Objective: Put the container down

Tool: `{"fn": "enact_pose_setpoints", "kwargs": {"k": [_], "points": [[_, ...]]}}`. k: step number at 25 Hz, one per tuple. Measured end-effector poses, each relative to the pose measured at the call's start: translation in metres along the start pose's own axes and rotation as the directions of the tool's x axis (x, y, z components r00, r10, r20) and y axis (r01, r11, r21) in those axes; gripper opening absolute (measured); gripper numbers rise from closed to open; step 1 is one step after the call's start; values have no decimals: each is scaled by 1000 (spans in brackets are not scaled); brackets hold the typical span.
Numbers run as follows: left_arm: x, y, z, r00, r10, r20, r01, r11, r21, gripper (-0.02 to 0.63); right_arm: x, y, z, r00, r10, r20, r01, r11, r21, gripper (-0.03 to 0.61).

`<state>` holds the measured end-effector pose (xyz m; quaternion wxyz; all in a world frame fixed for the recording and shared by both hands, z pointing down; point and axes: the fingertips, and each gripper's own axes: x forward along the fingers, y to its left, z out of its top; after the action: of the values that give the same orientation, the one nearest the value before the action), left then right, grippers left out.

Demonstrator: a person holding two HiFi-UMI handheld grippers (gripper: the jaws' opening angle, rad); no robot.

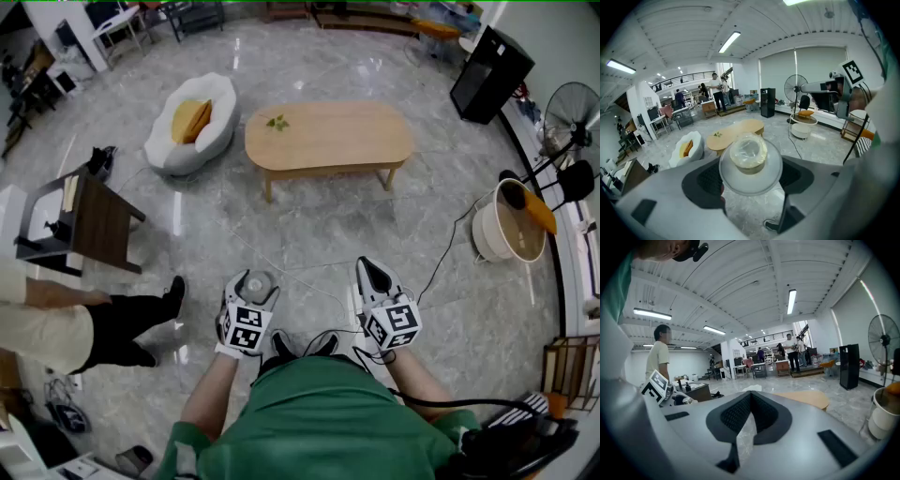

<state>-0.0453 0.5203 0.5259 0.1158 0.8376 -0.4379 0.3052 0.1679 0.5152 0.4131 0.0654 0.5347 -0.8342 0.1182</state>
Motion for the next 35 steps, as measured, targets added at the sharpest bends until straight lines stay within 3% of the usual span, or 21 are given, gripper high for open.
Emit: {"fn": "enact_pose_setpoints", "kwargs": {"k": [9,19,27,35], "points": [[-32,33,-21,999,-30,-19,31,999,44,345,13,61,10,1000,-22,6,22,999,-32,12],[-56,65,-58,997,-70,-22,71,996,48,347,17,109,19,996,-66,62,67,998,-5,14],[-45,69,-59,996,-81,-33,81,996,21,346,36,101,22,996,-68,58,68,998,-5,14],[-4,104,-31,998,-25,-58,25,1000,-2,346,106,69,26,998,11,56,-13,999,29,14]]}}
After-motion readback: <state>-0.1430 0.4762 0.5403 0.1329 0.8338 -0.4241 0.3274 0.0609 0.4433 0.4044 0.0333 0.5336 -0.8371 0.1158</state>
